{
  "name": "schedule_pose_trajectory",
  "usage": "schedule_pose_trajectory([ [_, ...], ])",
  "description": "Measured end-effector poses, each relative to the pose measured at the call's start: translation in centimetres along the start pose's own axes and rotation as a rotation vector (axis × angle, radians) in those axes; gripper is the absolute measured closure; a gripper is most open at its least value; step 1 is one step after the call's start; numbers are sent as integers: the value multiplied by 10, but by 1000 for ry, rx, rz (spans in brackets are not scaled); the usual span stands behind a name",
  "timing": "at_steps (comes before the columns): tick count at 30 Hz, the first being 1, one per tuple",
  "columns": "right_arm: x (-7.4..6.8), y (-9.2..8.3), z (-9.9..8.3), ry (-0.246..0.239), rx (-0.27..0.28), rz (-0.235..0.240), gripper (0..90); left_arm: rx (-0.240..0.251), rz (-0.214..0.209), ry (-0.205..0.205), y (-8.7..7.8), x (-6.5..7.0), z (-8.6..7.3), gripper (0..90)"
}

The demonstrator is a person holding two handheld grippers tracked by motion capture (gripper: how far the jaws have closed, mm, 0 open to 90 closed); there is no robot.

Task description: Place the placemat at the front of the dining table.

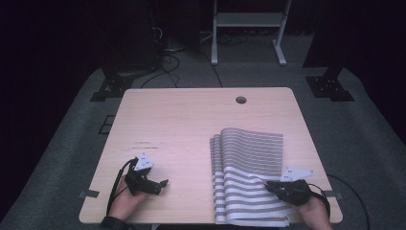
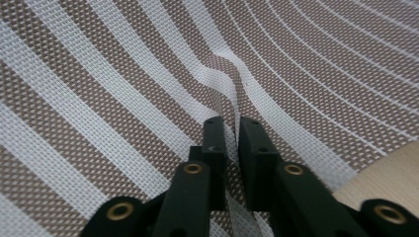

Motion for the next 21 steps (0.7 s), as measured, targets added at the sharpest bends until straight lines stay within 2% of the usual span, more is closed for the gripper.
schedule_pose_trajectory([
  [1,0,0,0,0,0,0,842,0,0,0,0,0,0,0],
  [5,5,0,3,71,-19,54,862,0,0,0,0,0,0,0],
  [10,9,-3,8,94,-13,46,866,0,0,0,0,0,0,0],
  [21,17,-4,18,103,16,24,870,0,0,0,0,0,0,0],
])
Point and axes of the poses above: each handheld gripper's, and its own axes: y roughly forward along the jaws, z roughly out of its top, x roughly to its right, the point moved 8 cm from there along y, roughly forward along the jaws, and after that the axes turned 14 degrees about y, right-handed, at the moved point
